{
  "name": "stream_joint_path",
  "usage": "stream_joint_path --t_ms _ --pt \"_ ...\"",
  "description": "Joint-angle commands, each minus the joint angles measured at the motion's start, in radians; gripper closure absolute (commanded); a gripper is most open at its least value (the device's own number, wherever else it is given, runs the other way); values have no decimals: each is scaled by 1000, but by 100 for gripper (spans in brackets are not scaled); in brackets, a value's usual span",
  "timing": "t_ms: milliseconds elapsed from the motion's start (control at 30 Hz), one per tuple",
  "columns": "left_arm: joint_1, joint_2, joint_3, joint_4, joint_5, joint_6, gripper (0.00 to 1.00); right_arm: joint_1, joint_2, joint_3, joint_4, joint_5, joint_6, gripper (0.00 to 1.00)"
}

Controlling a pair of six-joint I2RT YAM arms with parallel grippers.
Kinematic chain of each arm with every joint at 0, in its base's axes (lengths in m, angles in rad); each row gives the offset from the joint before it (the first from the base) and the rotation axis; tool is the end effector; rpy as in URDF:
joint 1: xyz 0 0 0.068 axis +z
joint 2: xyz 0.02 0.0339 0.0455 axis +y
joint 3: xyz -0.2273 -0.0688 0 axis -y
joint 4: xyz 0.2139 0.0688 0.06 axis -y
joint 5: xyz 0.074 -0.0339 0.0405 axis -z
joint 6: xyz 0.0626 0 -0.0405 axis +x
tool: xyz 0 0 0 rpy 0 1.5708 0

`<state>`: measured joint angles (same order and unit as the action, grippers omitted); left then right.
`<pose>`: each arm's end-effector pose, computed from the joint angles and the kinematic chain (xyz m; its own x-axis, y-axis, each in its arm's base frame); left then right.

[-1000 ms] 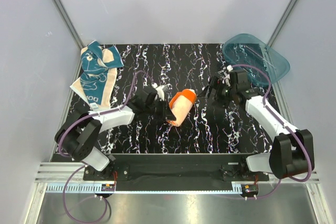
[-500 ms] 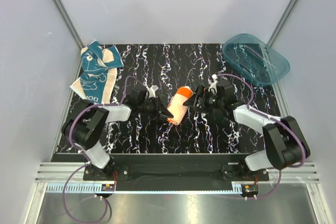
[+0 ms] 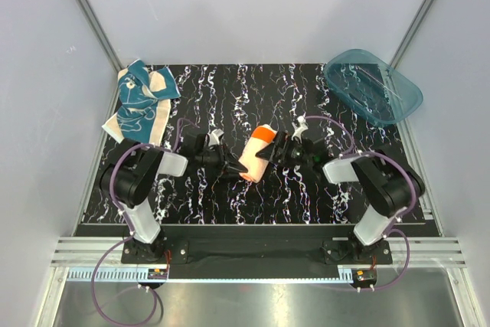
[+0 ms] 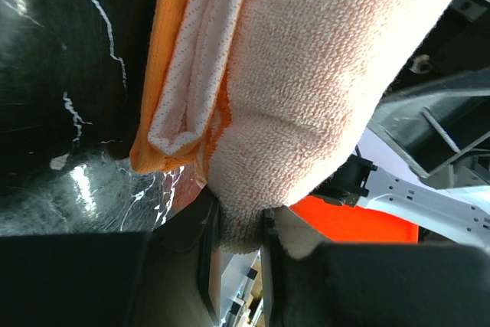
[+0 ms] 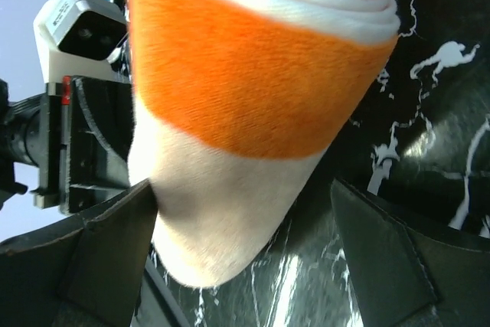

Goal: Roll the towels
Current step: Roll the towel, then place the rolled towel into the container

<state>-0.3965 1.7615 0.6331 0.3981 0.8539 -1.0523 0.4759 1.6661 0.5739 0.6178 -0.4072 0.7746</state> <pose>0.2536 -0.1573 0.0923 -0.9753 -0.2104 0.0676 -0.1520 0.4166 -0.8963 0.2645 0.1642 0.1175 -0.8035 0.3084 -0.5092 -0.2405 0.6144 0.7515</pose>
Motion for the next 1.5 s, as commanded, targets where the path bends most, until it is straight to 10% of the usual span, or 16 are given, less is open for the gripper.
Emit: stream_joint_path --t_ms 0,500,667,767,1033,1467 --pt "28 38 10 -47 23 3 100 21 88 32 175 33 23 0" --pt "70 118 62 -84 86 43 100 92 250 92 319 22 69 2" --pt "70 119 71 -77 102 40 99 96 303 96 453 -1 124 43" --pt "71 72 76 -94 94 43 80 95 305 122 451 -12 134 58" --pt "76 -184 157 -448 20 228 40 50 127 257 182 1 57 62" --pt "85 -629 353 -1067 -348 684 32 -390 121 733 -167 -130 -12 62"
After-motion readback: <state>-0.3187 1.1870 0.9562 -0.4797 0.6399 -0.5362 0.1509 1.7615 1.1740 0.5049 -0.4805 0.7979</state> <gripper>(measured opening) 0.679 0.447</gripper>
